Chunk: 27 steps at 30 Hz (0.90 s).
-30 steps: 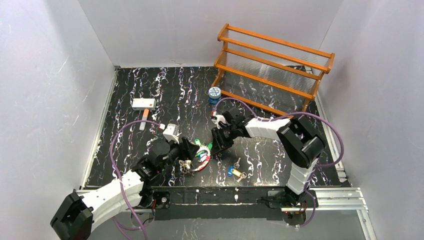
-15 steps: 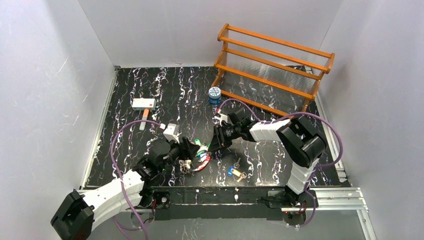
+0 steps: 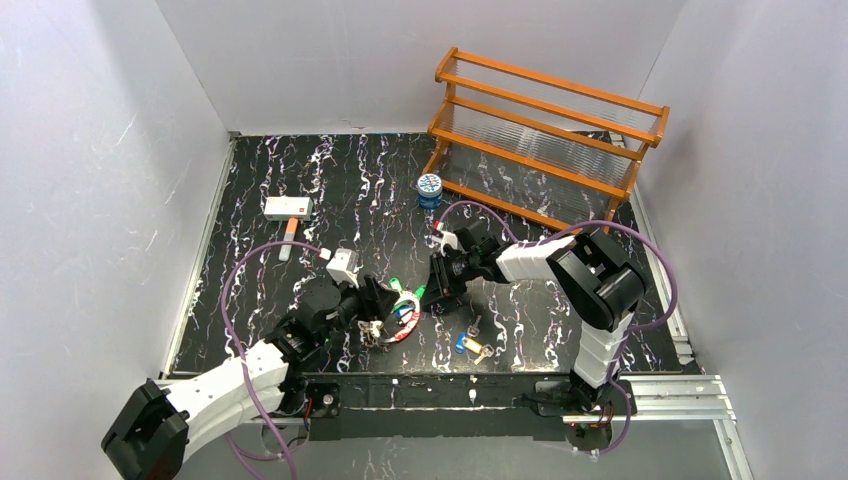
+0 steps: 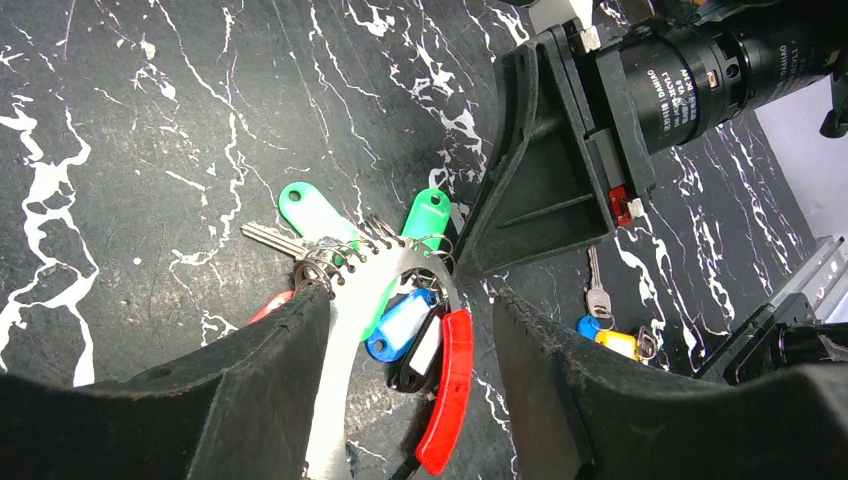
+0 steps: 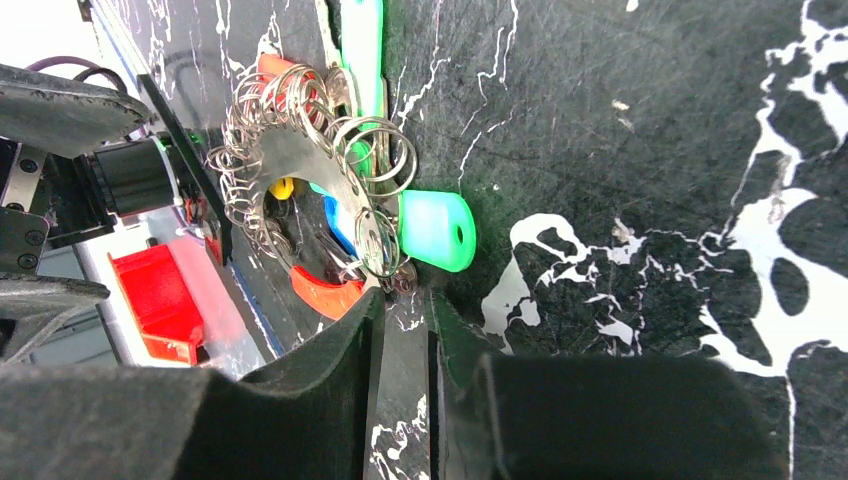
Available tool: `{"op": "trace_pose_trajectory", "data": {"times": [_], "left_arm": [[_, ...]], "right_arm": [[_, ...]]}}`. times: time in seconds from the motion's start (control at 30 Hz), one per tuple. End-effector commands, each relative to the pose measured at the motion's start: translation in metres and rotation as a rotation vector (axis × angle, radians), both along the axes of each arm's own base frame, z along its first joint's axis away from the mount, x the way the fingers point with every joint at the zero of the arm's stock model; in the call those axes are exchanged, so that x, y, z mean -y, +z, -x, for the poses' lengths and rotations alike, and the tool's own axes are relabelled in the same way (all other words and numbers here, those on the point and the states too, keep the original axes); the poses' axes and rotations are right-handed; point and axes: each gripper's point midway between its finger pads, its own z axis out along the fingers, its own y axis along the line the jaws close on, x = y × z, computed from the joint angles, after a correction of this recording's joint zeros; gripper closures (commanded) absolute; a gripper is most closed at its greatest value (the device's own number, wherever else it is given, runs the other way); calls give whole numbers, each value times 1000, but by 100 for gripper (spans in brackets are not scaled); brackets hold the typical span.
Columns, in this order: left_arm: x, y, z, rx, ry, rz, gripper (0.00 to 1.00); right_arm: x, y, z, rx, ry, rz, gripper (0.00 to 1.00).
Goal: Put the keys on the keyring
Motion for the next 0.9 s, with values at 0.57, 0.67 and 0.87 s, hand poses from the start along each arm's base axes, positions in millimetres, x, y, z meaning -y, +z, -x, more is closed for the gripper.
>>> {"op": "trace_pose_trajectory", "data": {"times": [0.57, 0.67, 0.87], "left_arm": [[-1, 1, -2, 9, 1, -7, 42], [-1, 1, -2, 11, 0, -10, 42], [-4, 3, -3, 30, 0, -34, 42]], "right_arm": [[-20, 16, -8, 37, 28, -54, 78], [-19, 17, -11, 58, 36, -38, 95], [-15, 35, -11, 140, 79, -45, 99]]}}
